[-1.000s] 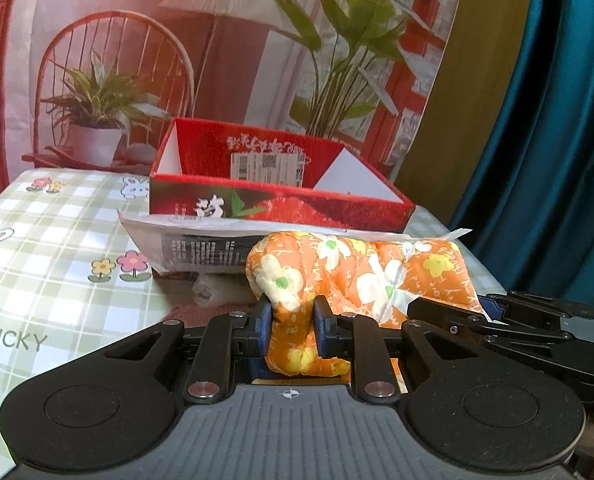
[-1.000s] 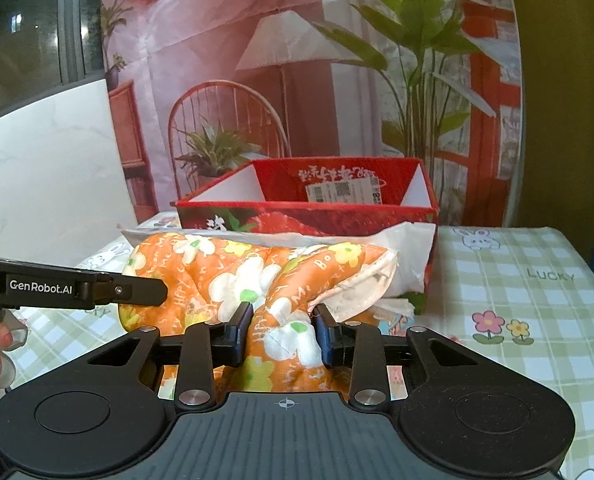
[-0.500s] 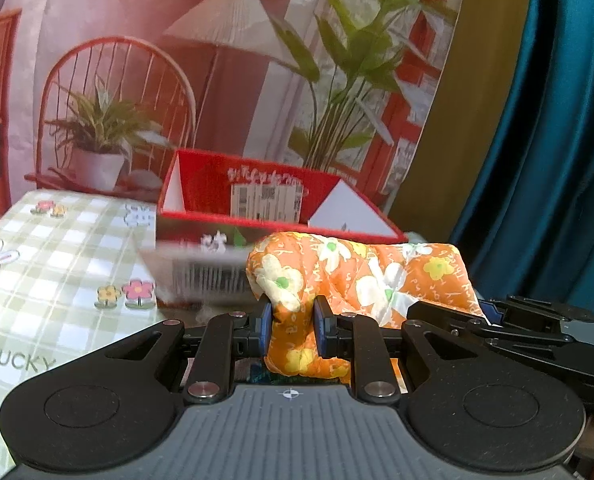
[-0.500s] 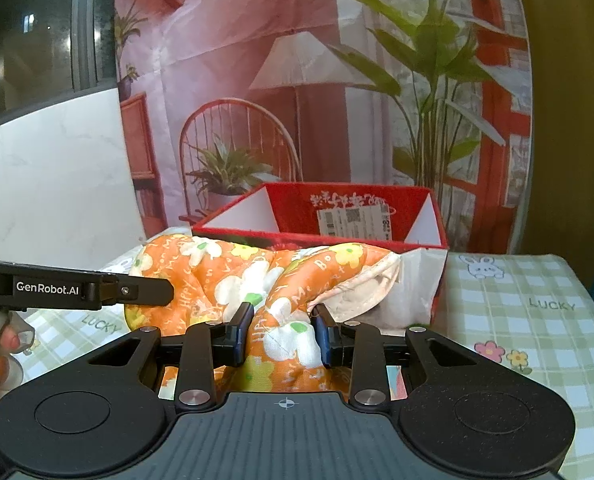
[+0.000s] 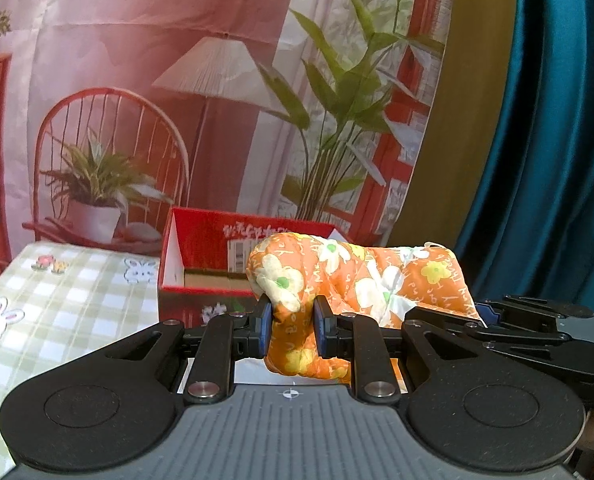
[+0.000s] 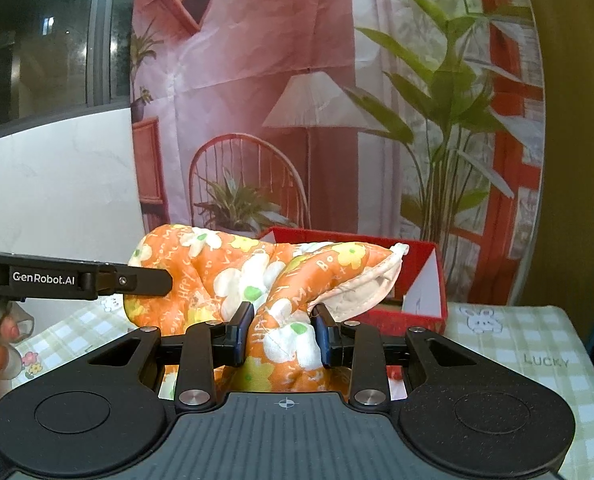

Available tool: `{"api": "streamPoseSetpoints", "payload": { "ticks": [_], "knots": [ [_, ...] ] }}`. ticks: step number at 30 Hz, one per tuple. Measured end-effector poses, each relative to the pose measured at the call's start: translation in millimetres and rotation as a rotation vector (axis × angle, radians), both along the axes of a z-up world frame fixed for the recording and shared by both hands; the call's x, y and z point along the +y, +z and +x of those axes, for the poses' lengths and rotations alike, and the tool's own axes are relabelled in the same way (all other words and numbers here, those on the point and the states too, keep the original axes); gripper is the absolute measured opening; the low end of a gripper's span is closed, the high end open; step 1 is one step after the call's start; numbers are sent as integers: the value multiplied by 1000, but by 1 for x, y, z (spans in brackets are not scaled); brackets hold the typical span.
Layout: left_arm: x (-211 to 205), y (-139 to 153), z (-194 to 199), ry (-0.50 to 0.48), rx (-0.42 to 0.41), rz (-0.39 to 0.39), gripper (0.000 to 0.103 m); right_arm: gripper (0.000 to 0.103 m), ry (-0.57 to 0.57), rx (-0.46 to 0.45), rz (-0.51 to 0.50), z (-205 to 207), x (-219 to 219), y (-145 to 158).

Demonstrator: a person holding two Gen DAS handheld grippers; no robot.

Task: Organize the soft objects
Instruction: 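Lift the oven mitt with the right gripper and carry it over the red box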

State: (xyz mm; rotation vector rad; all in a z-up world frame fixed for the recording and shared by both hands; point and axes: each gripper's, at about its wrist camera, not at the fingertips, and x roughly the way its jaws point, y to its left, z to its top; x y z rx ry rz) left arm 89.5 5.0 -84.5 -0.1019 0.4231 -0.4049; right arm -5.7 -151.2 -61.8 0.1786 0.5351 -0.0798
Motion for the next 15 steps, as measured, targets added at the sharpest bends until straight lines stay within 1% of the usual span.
{"api": "streamPoseSetpoints", "payload": {
  "ticks": [4,8,15],
  "knots": [
    [0,9,17,-5,7,-8,22,29,10,5,11,14,-9,4],
    [2,16,37,-12,11,-11,22,29,16,5,43,31,-24,8],
    [-3,29,91,-20,31,-18,22,29,54,25,72,73,-56,14]
  ]
}}
